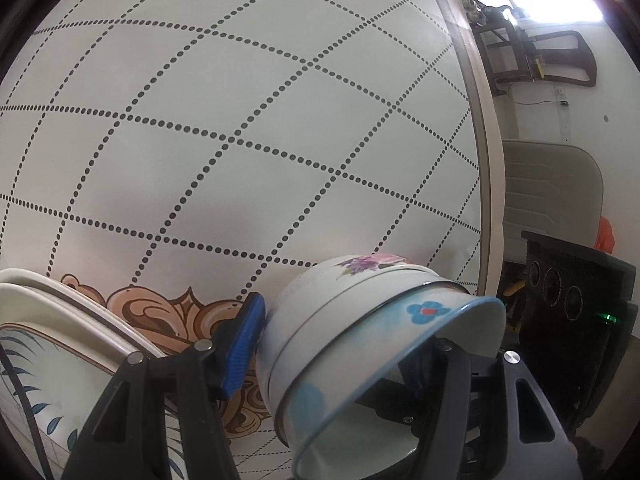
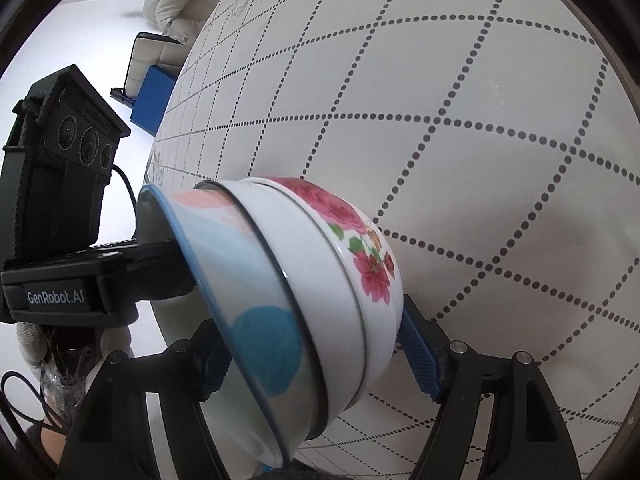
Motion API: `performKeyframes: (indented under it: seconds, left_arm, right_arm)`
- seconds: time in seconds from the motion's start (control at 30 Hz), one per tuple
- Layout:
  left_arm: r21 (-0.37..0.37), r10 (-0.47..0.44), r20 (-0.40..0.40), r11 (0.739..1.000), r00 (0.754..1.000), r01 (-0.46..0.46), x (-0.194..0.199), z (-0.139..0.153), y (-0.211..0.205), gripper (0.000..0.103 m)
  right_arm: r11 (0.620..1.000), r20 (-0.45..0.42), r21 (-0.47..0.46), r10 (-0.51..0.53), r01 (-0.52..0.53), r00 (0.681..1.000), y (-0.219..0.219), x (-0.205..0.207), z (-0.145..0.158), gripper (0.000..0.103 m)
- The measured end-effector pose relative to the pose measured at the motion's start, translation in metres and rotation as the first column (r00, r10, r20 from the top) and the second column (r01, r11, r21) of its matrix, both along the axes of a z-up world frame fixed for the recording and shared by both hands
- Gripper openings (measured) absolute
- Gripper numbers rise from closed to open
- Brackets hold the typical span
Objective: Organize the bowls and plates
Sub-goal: 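Close both grippers on the bowl stack rim and lift it, then carry the bowl stack with both grippers over the plate stack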
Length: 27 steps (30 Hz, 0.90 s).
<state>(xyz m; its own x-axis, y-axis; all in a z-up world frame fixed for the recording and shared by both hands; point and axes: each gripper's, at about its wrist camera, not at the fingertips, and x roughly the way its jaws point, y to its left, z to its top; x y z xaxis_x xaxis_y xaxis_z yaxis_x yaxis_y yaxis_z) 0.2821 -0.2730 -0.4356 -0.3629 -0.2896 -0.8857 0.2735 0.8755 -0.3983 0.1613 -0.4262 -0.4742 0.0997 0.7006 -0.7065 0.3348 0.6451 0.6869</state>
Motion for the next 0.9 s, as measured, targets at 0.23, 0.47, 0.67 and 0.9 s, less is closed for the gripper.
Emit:
performKeyframes:
  seconds: [0.23,0.47,0.67,0.9]
  left_arm:
    - [0.004,0.016,0.052,1.000,0.999,-0.016,-0.005,0.013,0.011,0.048]
    - [-0.026,0.050,0.068,0.998,0.996,-0.049,-0.008,0.022,0.021,0.048]
    - [-0.016,0.028,0.089,1.000,0.996,-0.027,-0.010,0.024,0.016,0.048]
    - [-0.001,0.064,0.054,0.998,0.996,-0.064,-0.006,0.016,0.017,0.048]
  right_arm:
    - [1.000,-0.001,-0.024,0.006,-0.006,1.000,-0.003,0.005,-0.003,0.063]
    - [0.999,0.030,-0.041,0.034,-0.033,0.999,-0.001,0.006,-0.001,0.062]
    - [1.000,0.010,0.002,0.013,-0.014,1.000,-0.006,0.006,-0.003,0.062]
    - [1.000,0.001,0.020,0.011,-0.011,1.000,-0.008,0.005,-0.001,0.062]
